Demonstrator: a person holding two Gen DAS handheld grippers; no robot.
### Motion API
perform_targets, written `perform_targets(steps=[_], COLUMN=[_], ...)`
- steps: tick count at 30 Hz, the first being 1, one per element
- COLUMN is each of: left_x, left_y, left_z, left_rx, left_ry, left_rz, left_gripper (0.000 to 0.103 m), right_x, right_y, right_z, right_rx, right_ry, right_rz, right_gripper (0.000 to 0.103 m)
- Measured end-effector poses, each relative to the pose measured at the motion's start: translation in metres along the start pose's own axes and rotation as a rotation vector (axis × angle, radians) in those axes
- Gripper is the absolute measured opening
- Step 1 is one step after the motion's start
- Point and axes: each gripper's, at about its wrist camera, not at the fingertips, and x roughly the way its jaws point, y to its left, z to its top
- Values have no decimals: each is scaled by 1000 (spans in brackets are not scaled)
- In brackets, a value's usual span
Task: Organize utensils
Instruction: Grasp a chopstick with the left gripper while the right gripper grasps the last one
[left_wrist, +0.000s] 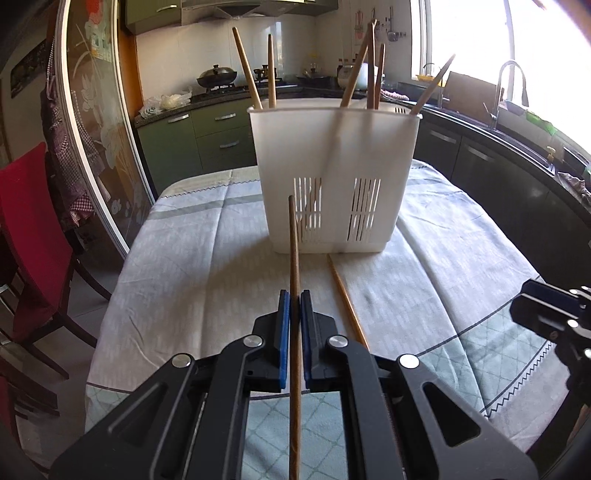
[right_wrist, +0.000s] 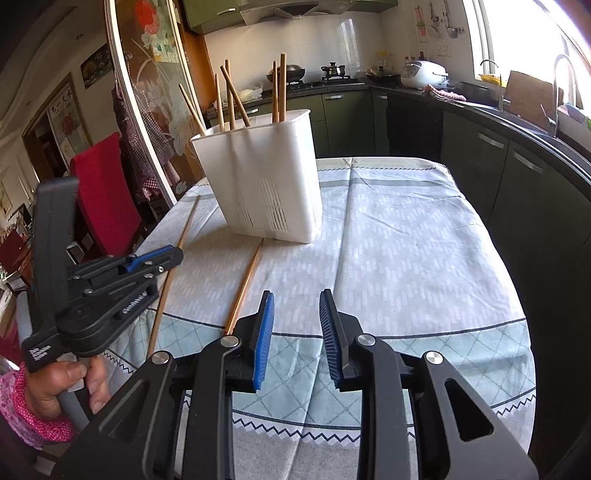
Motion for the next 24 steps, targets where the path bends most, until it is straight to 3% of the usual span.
perform_targets(steps=[12, 22, 24], left_x=[-50, -66, -68], left_y=[44, 70, 72], left_z=[3, 5, 5], left_rx=[-67, -105, -109], left_ry=[-138, -172, -175], left_rz=[13, -2, -4], left_gripper=[6, 6, 6], right_x=[102, 170, 178], right_y=[39, 75, 79], right_z=[26, 56, 58], right_rx=[-98, -144, -151], right_ry=[218, 322, 351], right_rz=[28, 7, -11], right_gripper=[26, 26, 33])
